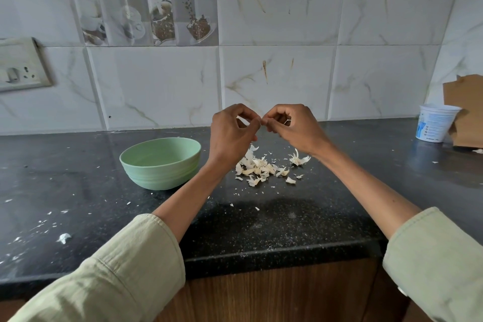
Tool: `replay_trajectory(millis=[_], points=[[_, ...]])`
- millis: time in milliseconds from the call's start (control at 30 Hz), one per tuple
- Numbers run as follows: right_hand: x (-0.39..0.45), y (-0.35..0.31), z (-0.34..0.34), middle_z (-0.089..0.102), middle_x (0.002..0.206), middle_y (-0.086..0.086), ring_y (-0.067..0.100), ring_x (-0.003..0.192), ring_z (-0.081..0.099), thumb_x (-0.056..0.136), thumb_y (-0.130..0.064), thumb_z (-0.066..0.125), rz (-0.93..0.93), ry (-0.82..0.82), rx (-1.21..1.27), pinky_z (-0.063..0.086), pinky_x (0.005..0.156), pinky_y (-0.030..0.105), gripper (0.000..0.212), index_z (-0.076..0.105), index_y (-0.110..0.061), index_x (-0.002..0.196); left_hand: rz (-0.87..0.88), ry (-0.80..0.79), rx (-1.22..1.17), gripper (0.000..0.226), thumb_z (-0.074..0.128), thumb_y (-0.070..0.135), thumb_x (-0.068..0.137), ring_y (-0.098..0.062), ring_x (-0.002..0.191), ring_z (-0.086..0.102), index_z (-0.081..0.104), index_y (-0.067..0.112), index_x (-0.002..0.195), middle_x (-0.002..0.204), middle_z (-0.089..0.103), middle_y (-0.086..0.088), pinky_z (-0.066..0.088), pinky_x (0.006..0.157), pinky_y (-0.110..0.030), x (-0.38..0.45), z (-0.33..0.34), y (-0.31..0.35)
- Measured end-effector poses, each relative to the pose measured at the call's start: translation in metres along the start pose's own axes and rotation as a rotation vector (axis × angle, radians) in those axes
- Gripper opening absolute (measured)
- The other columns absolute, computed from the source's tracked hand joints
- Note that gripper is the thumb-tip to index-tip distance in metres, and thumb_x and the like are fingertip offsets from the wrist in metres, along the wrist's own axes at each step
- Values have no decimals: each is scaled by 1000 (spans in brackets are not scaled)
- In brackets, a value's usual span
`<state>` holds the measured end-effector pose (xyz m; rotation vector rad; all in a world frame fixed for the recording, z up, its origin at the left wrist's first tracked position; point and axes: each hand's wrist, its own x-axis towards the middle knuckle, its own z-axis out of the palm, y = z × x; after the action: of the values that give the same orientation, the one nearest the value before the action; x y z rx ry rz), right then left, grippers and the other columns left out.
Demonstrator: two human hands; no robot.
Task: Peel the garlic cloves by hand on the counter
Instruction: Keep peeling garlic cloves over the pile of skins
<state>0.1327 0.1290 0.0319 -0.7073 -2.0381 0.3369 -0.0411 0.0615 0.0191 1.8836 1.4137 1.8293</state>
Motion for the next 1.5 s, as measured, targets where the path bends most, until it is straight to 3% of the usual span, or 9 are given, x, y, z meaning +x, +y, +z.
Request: replay_trajectory(millis=[200, 367, 500, 700, 867, 1033, 1167, 1267, 1500], points=[[2, 4, 0, 75, 79, 1, 19, 73, 70, 99, -31, 74, 68, 13, 45, 59, 70, 36, 15, 78, -17, 95, -15, -10, 3, 8, 62, 14, 104, -15, 62, 74, 67, 12, 99, 92, 73, 0, 52, 53, -32, 0, 2, 1], [3, 8, -2, 74, 82, 2, 6, 70, 67, 99, -28, 74, 133, 68, 103, 57, 67, 25, 17, 77, -11, 99, 46, -41, 81, 26, 51, 18, 108, -15, 60, 74, 67, 16, 88, 89, 72, 4, 59, 60, -43, -1, 1, -3], [3, 9, -4, 75, 84, 2, 6, 70, 66, 99, -25, 75, 144, 60, 121, 56, 66, 23, 14, 78, -12, 100, 117, -45, 248, 29, 66, 39, 103, -6, 55, 69, 67, 24, 78, 80, 70, 9, 59, 64, -45, -1, 4, -4], [4, 8, -5, 76, 86, 0, 8, 74, 67, 96, -31, 78, 140, 20, 160, 54, 68, 22, 14, 79, -17, 101, 50, -64, 120, 32, 86, 33, 87, -11, 61, 73, 63, 27, 109, 94, 72, 9, 62, 66, -48, 1, -3, -4], [1, 7, -6, 75, 81, -2, 9, 75, 66, 99, -27, 75, 100, -95, 162, 55, 69, 23, 12, 80, -16, 100, 50, -70, 69, 12, 82, 23, 92, -14, 60, 73, 72, 17, 95, 87, 74, 6, 61, 56, -43, 3, -4, -1], [0, 11, -6, 77, 75, 0, 14, 69, 71, 104, -33, 68, 101, -181, 13, 53, 68, 24, 27, 82, -14, 90, 153, -124, 342, 5, 76, 16, 90, -4, 66, 65, 74, 21, 87, 81, 70, 11, 50, 62, -20, 16, -17, 2], [-2, 23, -5, 78, 77, -2, 16, 73, 76, 96, -38, 78, 123, -311, -104, 63, 78, 39, 14, 77, -26, 90, 56, -299, 703, 17, 57, 13, 76, -26, 69, 60, 57, 16, 59, 69, 59, 1, 47, 59, -31, 27, -39, 2], [-1, 30, -1, 78, 79, -9, 9, 73, 75, 91, -45, 80, 104, -393, -187, 62, 77, 40, 12, 75, -34, 93, -97, -317, 835, 17, 52, 13, 72, -29, 62, 40, 40, 9, 60, 68, 43, -5, 32, 54, -31, 27, -58, 6], [-3, 28, 3, 76, 84, -7, -3, 69, 62, 91, -41, 82, 71, -427, -161, 44, 64, 15, 18, 79, -23, 94, -402, -135, 994, 23, 43, 19, 86, -31, 83, 53, 62, 8, 80, 82, 55, -9, 31, 101, -48, 23, -81, 17]])
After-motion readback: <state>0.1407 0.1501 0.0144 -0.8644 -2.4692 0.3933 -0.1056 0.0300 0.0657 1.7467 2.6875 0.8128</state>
